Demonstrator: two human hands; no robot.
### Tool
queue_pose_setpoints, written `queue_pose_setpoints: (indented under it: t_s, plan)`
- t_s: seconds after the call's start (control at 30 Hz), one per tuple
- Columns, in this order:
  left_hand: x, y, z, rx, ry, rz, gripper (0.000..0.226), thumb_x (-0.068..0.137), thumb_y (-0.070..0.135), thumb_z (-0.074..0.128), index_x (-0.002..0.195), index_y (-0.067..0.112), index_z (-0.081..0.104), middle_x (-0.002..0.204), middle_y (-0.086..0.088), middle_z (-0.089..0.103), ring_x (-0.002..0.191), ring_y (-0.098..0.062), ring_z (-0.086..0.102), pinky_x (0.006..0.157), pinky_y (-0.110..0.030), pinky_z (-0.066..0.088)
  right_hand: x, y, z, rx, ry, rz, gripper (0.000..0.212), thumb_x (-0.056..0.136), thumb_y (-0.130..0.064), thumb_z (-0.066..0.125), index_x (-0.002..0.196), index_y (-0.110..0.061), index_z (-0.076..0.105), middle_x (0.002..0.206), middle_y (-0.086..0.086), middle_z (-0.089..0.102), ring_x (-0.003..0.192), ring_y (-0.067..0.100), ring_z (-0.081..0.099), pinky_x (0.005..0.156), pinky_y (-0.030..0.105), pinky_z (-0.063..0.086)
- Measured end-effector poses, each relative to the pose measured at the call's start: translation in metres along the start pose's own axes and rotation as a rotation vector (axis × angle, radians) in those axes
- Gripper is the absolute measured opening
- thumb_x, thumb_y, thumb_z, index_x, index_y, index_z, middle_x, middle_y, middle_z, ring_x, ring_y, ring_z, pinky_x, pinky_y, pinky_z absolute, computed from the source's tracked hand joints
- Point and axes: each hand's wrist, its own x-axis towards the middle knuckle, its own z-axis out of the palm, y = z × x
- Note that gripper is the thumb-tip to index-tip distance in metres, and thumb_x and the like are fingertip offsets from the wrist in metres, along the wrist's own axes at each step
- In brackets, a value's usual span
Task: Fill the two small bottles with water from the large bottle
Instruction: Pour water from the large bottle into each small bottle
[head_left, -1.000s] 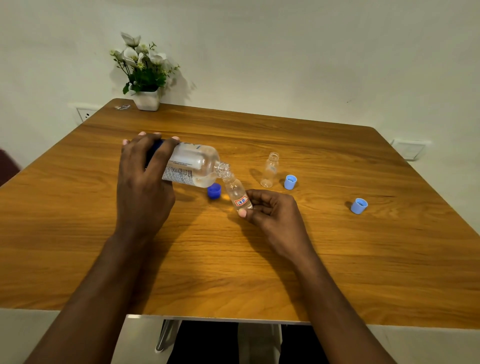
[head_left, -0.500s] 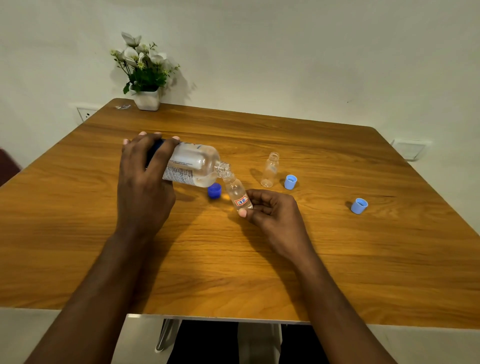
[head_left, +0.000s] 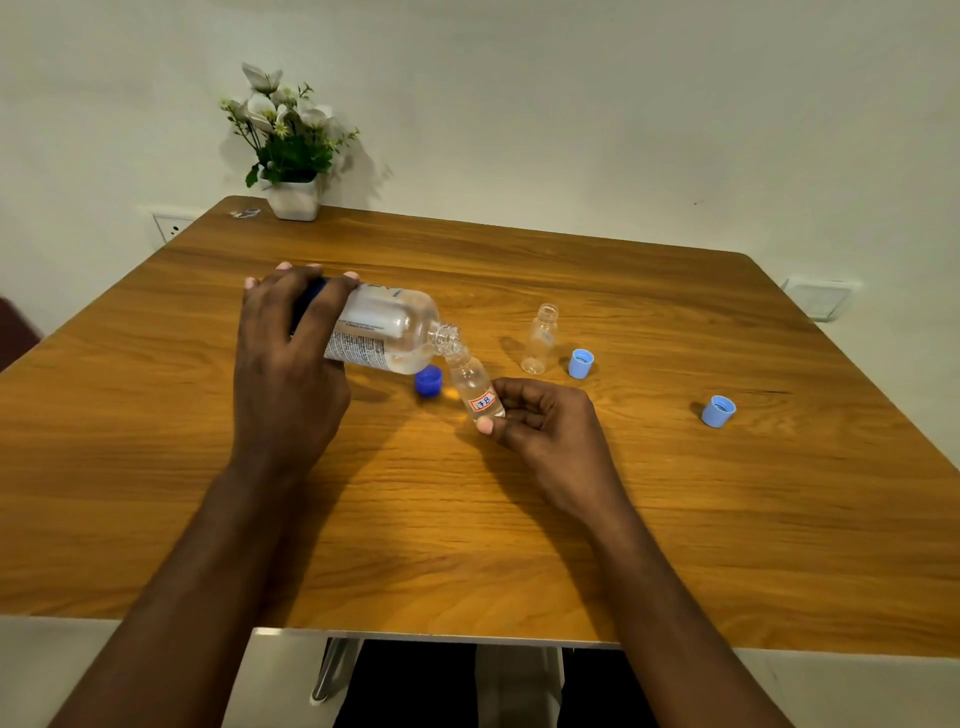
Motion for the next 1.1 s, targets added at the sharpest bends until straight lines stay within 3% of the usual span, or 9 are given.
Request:
queue_pose_setpoints:
  t_s: [0.27,0.43,1.1]
  plan:
    - [-0.0005,-0.0002,0.0002,0.01,0.0,-0.003,0.068,0.073,-0.019,0.059,0.135,0.009,0.05,0.131,-0.022,0.05,0.132,-0.037,0.039,0.114,-0.052,0.028,0.0004,0.0014,-0.0002,-0.003,0.004,0.01,0.033,0.079,0.006,0.071,0.103,-0.016,0.071,0.095,-0.005,0.074,0.085,0.002,0.069,0.078,0.016,0.052]
    - [-0.0005,0.0006,0.0,0.009,0.01,-0.009,0.067,0.074,-0.019,0.059,0.135,0.009,0.05,0.131,-0.022,0.05,0.131,-0.036,0.039,0.117,-0.043,0.023,0.0005,0.0014,0.0007,-0.005,0.009,0.009,0.035,0.078,0.006,0.072,0.098,-0.024,0.07,0.093,-0.008,0.074,0.083,0.0,0.069,0.076,0.014,0.051]
    - [0.0005,0.001,-0.0006,0.018,0.003,-0.01,0.068,0.074,-0.019,0.059,0.135,0.008,0.05,0.132,-0.022,0.049,0.132,-0.035,0.038,0.119,-0.037,0.017,0.0002,0.0006,0.0009,-0.01,0.009,0.001,0.039,0.078,0.005,0.072,0.092,-0.031,0.069,0.089,-0.012,0.074,0.083,0.0,0.069,0.078,0.015,0.052]
